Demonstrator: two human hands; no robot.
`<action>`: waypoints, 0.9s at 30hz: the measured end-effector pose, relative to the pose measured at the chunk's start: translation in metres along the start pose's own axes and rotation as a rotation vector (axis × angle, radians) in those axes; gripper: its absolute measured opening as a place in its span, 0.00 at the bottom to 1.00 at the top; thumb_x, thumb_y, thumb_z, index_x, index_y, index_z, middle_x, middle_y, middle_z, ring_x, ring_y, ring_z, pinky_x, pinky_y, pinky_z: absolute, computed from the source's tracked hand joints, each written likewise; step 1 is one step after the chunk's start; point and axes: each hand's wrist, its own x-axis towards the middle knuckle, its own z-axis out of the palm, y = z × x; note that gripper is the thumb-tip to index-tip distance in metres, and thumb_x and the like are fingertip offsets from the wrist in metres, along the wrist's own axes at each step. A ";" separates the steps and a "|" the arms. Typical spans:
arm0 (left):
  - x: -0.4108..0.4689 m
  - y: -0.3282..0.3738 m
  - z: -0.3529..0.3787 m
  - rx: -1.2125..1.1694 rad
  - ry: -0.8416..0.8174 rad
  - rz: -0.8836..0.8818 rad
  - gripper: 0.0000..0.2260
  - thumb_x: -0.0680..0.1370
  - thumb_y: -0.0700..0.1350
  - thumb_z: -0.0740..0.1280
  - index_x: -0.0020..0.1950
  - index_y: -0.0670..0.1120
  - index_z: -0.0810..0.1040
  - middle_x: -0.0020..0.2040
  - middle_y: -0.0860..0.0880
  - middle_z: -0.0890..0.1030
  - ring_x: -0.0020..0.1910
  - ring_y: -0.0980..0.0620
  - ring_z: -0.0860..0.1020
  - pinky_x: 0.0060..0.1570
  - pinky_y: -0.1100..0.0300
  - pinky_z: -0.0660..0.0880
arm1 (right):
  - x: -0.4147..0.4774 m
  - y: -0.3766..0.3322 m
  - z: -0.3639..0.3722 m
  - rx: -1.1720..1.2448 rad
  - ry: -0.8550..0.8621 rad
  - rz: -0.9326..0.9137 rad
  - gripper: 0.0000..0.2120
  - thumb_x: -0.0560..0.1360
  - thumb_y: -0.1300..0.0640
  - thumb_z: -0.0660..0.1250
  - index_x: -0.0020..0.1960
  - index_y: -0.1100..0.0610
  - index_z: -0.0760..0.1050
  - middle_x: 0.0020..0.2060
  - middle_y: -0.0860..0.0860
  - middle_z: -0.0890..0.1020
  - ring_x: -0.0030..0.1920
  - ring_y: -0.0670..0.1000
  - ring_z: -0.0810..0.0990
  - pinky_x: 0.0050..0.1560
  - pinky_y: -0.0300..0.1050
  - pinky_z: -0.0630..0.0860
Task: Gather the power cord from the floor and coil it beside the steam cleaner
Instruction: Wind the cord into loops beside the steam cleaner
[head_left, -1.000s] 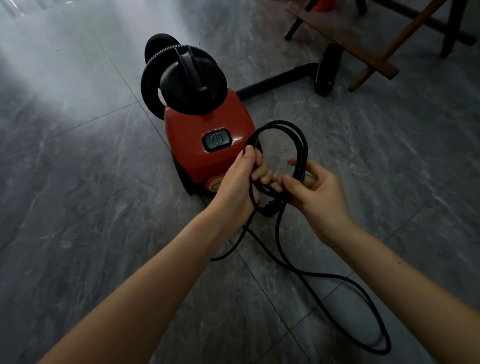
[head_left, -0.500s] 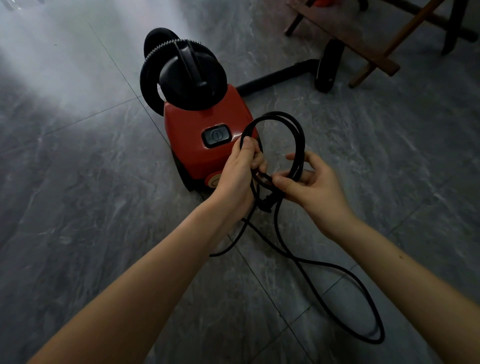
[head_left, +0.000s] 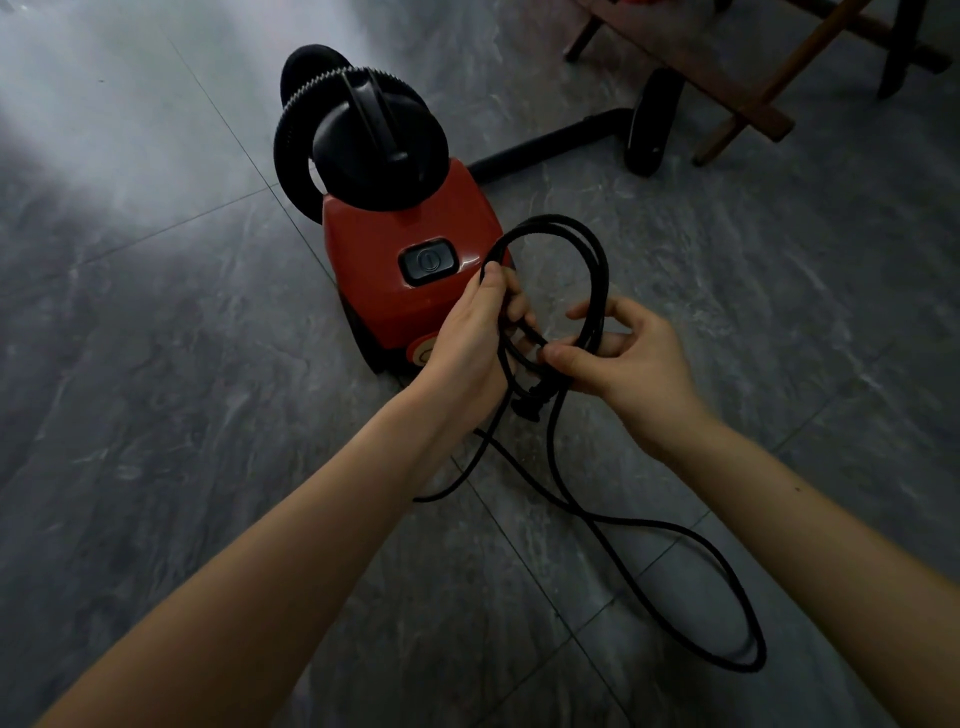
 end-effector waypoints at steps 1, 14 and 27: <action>-0.001 0.002 0.000 -0.020 -0.020 -0.019 0.15 0.85 0.52 0.53 0.48 0.44 0.73 0.33 0.51 0.74 0.35 0.54 0.75 0.38 0.59 0.76 | 0.000 0.000 -0.001 0.020 0.017 -0.008 0.15 0.71 0.68 0.74 0.54 0.59 0.74 0.36 0.52 0.87 0.40 0.53 0.88 0.40 0.44 0.83; -0.042 -0.055 -0.043 0.477 -0.219 -0.269 0.13 0.80 0.31 0.58 0.61 0.39 0.76 0.60 0.32 0.79 0.58 0.38 0.79 0.55 0.55 0.78 | 0.003 -0.005 -0.019 0.151 0.118 -0.046 0.15 0.72 0.69 0.73 0.53 0.58 0.73 0.36 0.57 0.87 0.41 0.56 0.87 0.41 0.45 0.82; -0.048 -0.048 -0.051 0.972 -0.433 -0.110 0.03 0.83 0.50 0.60 0.51 0.53 0.72 0.37 0.60 0.79 0.37 0.60 0.76 0.42 0.57 0.71 | 0.009 -0.017 -0.045 0.233 0.256 -0.062 0.13 0.72 0.69 0.72 0.53 0.60 0.73 0.32 0.55 0.86 0.38 0.54 0.87 0.39 0.46 0.82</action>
